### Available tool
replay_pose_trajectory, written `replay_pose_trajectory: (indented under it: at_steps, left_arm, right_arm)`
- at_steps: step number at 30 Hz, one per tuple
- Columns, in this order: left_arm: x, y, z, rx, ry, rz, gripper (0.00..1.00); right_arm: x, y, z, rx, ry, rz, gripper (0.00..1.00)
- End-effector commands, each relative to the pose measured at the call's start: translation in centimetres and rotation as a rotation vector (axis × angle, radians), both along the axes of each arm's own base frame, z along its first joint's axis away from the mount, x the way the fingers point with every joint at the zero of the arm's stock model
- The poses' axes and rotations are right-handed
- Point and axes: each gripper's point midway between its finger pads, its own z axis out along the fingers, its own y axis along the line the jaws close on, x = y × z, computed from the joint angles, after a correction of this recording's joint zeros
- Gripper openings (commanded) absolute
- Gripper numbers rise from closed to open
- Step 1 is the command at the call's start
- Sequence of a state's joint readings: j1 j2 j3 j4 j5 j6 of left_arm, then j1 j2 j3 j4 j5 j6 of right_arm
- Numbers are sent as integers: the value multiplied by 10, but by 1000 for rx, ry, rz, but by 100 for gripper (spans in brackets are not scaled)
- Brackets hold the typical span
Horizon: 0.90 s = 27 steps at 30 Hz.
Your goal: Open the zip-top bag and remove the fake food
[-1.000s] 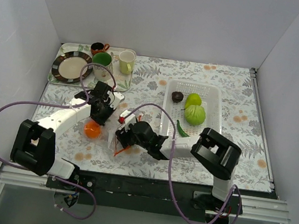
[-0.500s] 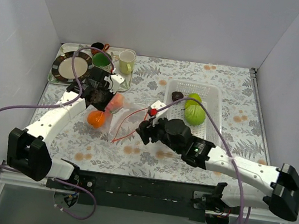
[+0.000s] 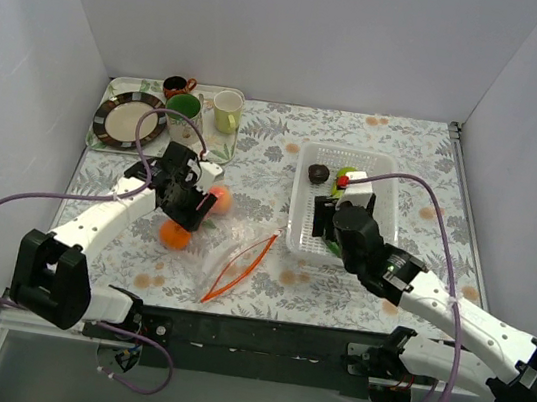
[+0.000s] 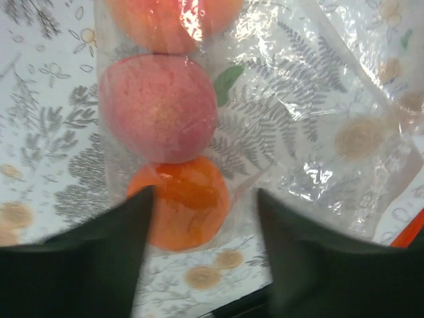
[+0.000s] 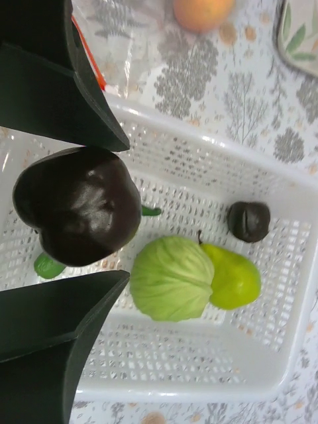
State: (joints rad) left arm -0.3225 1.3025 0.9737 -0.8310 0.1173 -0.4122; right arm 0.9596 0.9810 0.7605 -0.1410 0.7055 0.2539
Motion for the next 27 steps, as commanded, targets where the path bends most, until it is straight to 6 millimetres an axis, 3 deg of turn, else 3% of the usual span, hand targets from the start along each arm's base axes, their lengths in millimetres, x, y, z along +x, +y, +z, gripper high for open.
replay_pose_trajectory:
  at_steps: [1,3,8,10,18,20,25,26,27]
  left_arm:
    - [0,-4,-2,-22,-4,-19,98]
    - [5,-3,6,-17,-32,-18,98]
    - [25,0,58,-7,-167,-16,98]
    - [26,6,61,14,-186,-22,98]
    - [25,30,-6,85,-119,-41,98]
    - [29,40,-14,68,-103,-5,96]
    - [32,62,-23,22,-43,59,80]
    - [30,60,-23,0,-33,54,70]
    - [28,59,-25,-11,-23,54,66]
  right_arm:
    - [12,-15,4,-34,27,-118,85]
    - [14,-11,3,-38,35,-109,91]
    - [14,-6,2,-39,42,-87,94]
    - [13,-5,1,-37,44,-78,95]
    - [5,-8,0,-8,46,-51,95]
    - [2,-11,-1,-5,48,-48,95]
    - [-4,-17,-5,6,57,-47,95]
    - [-5,-17,-9,3,62,-45,95]
    - [-6,-18,-10,6,63,-45,95]
